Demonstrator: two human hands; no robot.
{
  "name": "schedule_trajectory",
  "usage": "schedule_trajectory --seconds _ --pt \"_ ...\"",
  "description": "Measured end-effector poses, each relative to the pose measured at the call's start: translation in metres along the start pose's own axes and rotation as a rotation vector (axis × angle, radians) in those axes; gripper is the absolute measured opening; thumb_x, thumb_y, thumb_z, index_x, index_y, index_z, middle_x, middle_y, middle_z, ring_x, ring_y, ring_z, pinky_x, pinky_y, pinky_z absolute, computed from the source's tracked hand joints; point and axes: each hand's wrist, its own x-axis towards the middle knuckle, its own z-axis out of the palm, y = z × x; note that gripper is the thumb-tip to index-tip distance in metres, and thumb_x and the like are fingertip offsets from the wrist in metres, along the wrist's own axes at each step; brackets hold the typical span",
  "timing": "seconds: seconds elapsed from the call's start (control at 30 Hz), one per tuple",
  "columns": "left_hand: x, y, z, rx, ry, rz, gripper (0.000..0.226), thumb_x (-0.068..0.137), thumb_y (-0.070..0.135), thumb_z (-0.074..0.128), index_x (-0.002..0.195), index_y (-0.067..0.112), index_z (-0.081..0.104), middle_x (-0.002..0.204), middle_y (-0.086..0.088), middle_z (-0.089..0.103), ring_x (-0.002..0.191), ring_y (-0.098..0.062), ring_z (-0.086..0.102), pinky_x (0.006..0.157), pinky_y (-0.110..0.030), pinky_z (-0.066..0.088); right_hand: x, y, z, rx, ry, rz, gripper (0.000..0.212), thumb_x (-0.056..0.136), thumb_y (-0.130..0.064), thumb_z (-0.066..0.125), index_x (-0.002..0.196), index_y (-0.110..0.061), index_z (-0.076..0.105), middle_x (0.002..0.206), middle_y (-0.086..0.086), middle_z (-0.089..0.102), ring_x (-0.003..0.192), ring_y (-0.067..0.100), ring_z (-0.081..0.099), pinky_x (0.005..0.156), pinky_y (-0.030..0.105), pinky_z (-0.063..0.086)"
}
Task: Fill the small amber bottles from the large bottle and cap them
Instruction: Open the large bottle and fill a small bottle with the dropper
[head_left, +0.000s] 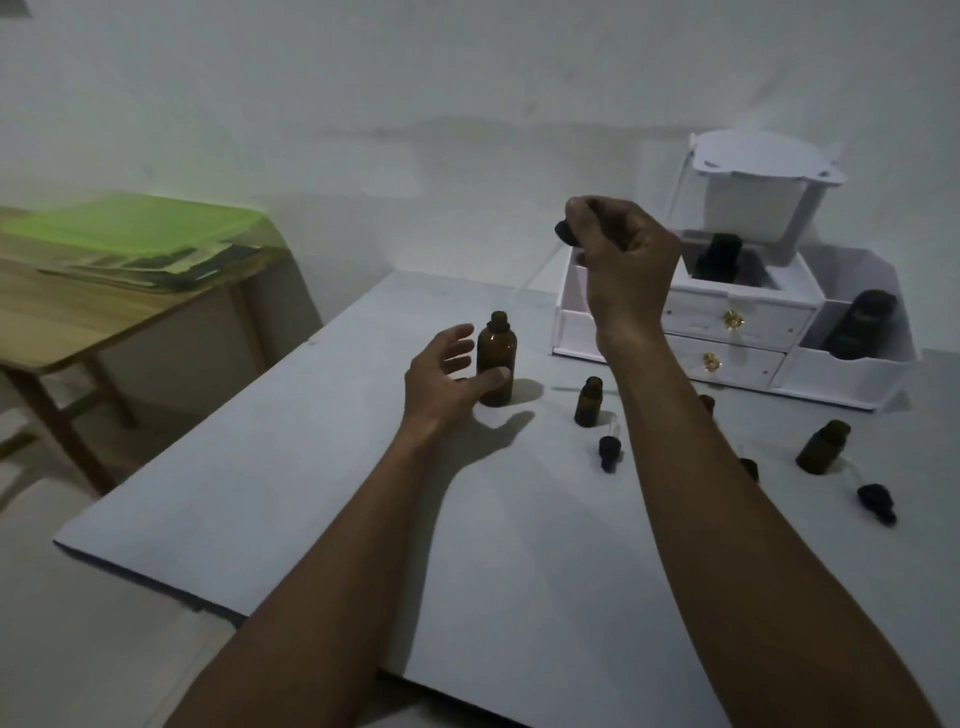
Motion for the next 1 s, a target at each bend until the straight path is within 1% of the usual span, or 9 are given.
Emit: schedule_trajectory --seconds 0.2,0.33,0.5,0.57,0.73,0.8,0.87,0.93,1.0 --pt "0.005 -0.001 0.005 -0.025 -0.065 -0.055 0.060 0.071 0.014 0.091 0.125 0.026 0.066 0.116 0.004 0.071 0.106 -0.014 0.067 0.090 -0.031 0.056 0.000 0.004 0.006 -0.016 -0.057 -0.018 0.008 0.088 -0.022 0.075 0.094 -0.018 0.074 0.083 -0.008 0.075 0.077 0.004 0.074 0.080 0.032 0.062" --pt "0.005 -0.002 0.005 -0.031 -0.086 -0.087 0.059 0.076 0.009 0.088 0.129 0.022 0.065 0.118 0.002 0.070 0.109 -0.018 0.066 0.093 -0.033 0.054 -0.001 0.008 0.010 -0.059 -0.100 -0.055 0.002 0.088 -0.023 0.074 0.090 -0.022 0.073 0.081 -0.008 0.076 0.076 0.004 0.074 0.080 0.034 0.061" --pt "0.004 -0.001 0.007 -0.030 -0.087 -0.114 0.063 0.078 0.008 0.086 0.136 0.017 0.062 0.128 -0.004 0.068 0.115 -0.024 0.064 0.103 -0.042 0.052 -0.003 0.015 0.016 -0.141 -0.155 -0.088 0.010 0.088 -0.024 0.074 0.094 -0.017 0.075 0.079 -0.012 0.074 0.074 0.002 0.072 0.078 0.020 0.058" --pt "0.004 0.001 0.007 -0.029 -0.095 -0.118 0.062 0.080 0.009 0.085 0.136 0.017 0.061 0.130 -0.005 0.067 0.117 -0.024 0.063 0.104 -0.041 0.051 -0.005 0.019 0.019 -0.173 -0.200 -0.088 0.012 0.088 -0.024 0.074 0.097 -0.016 0.076 0.079 -0.013 0.073 0.073 0.000 0.072 0.076 0.014 0.056" --pt "0.001 0.002 0.009 -0.076 -0.098 -0.149 0.062 0.078 0.009 0.086 0.134 0.017 0.062 0.124 -0.002 0.069 0.112 -0.023 0.066 0.084 -0.029 0.055 -0.015 0.033 0.025 -0.320 -0.350 0.010 0.018 0.089 -0.024 0.073 0.104 -0.014 0.076 0.084 -0.010 0.074 0.072 -0.005 0.070 0.068 0.005 0.051" --pt "0.000 0.002 0.008 -0.102 -0.092 -0.153 0.061 0.074 0.010 0.089 0.130 0.017 0.065 0.120 -0.002 0.071 0.111 -0.026 0.067 0.086 -0.037 0.059 -0.021 0.042 0.026 -0.375 -0.389 0.066 0.018 0.088 -0.024 0.074 0.104 -0.015 0.076 0.087 -0.010 0.073 0.068 -0.011 0.065 0.063 0.001 0.046" --pt "0.001 0.001 0.008 -0.087 -0.092 -0.139 0.060 0.075 0.011 0.088 0.130 0.016 0.065 0.119 -0.003 0.071 0.110 -0.026 0.068 0.090 -0.040 0.059 -0.025 0.047 0.027 -0.421 -0.392 0.085 0.017 0.088 -0.026 0.074 0.102 -0.017 0.077 0.091 -0.009 0.074 0.069 -0.012 0.061 0.065 0.001 0.041" --pt "0.002 0.001 0.007 -0.061 -0.097 -0.114 0.059 0.077 0.011 0.087 0.131 0.015 0.064 0.118 -0.002 0.071 0.108 -0.023 0.068 0.086 -0.032 0.058 -0.026 0.047 0.027 -0.430 -0.383 0.091 0.017 0.088 -0.027 0.074 0.102 -0.017 0.077 0.095 -0.006 0.075 0.074 -0.007 0.063 0.070 0.004 0.042" --pt "0.003 0.000 0.006 -0.054 -0.094 -0.103 0.059 0.076 0.012 0.087 0.131 0.015 0.065 0.118 -0.002 0.072 0.108 -0.023 0.069 0.091 -0.038 0.058 -0.026 0.046 0.027 -0.430 -0.377 0.092 0.017 0.088 -0.026 0.074 0.101 -0.015 0.077 0.097 -0.003 0.076 0.080 0.003 0.067 0.075 0.010 0.046"
